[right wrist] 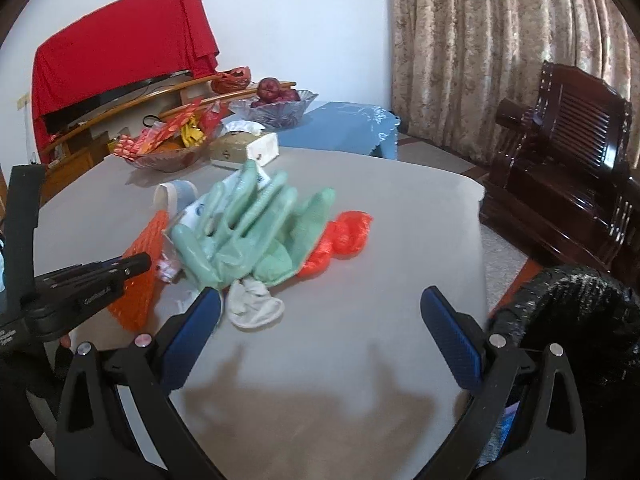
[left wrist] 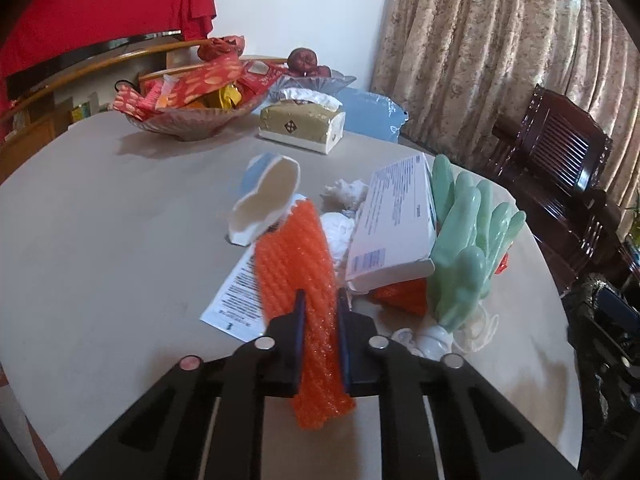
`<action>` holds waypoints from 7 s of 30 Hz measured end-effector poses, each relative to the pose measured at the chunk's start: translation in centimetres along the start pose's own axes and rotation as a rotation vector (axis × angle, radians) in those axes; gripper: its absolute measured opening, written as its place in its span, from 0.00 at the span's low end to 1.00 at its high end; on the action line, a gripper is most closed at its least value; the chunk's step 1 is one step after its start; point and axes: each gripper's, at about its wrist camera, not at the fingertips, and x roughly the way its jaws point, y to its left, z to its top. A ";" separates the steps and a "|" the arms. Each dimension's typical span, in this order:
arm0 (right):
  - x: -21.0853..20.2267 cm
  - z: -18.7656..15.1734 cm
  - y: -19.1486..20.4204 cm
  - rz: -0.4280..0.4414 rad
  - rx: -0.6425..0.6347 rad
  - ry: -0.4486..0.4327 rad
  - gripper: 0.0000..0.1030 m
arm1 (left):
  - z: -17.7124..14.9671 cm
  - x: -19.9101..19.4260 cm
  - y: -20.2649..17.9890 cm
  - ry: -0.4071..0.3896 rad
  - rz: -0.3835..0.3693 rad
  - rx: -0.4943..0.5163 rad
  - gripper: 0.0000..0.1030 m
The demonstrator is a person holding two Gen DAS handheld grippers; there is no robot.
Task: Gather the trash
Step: 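Grasp the orange mesh net with the left gripper, then grasp the green rubber glove with the right gripper, then carry net and glove to the bin and open both grippers, then grasp the second green glove with the right gripper, then grasp the white tissue box with the left gripper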
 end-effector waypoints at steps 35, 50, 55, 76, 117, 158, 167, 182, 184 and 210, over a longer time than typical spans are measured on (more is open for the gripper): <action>5.5 4.4 3.6 0.221 -0.031 0.083 0.03 | 2.1 -3.6 0.1 -0.103 -0.055 0.035 0.11; -3.3 4.9 -0.3 0.282 0.075 0.015 0.01 | 2.2 -5.7 -3.2 -0.119 -0.136 0.077 0.11; -5.7 5.1 -1.1 0.281 0.081 -0.019 0.01 | 2.1 -6.9 -4.5 -0.136 -0.163 0.091 0.11; -13.8 4.1 -6.6 0.158 0.124 -0.126 0.01 | 2.5 -10.3 -10.5 -0.177 -0.302 0.167 0.11; -15.8 -9.3 -26.2 -0.346 0.405 -0.027 0.53 | -2.9 -4.7 -33.4 0.014 -0.652 0.412 0.60; 3.0 2.2 -1.7 -0.012 0.035 0.029 0.80 | 1.9 -4.4 -2.8 -0.179 -0.024 0.158 0.83; 7.2 1.6 -0.1 0.012 -0.010 0.131 0.70 | 1.9 -3.3 -1.7 -0.161 -0.012 0.144 0.83; 7.9 0.7 -0.1 0.067 -0.021 0.160 0.27 | 1.9 -2.1 -2.7 -0.149 -0.022 0.158 0.83; 7.0 1.1 -0.6 0.084 0.014 0.137 0.26 | 1.8 -1.9 -2.9 -0.147 -0.024 0.163 0.83; 2.3 2.7 -5.8 0.073 0.143 0.068 0.26 | 2.9 5.4 -8.2 -0.083 0.013 0.253 0.65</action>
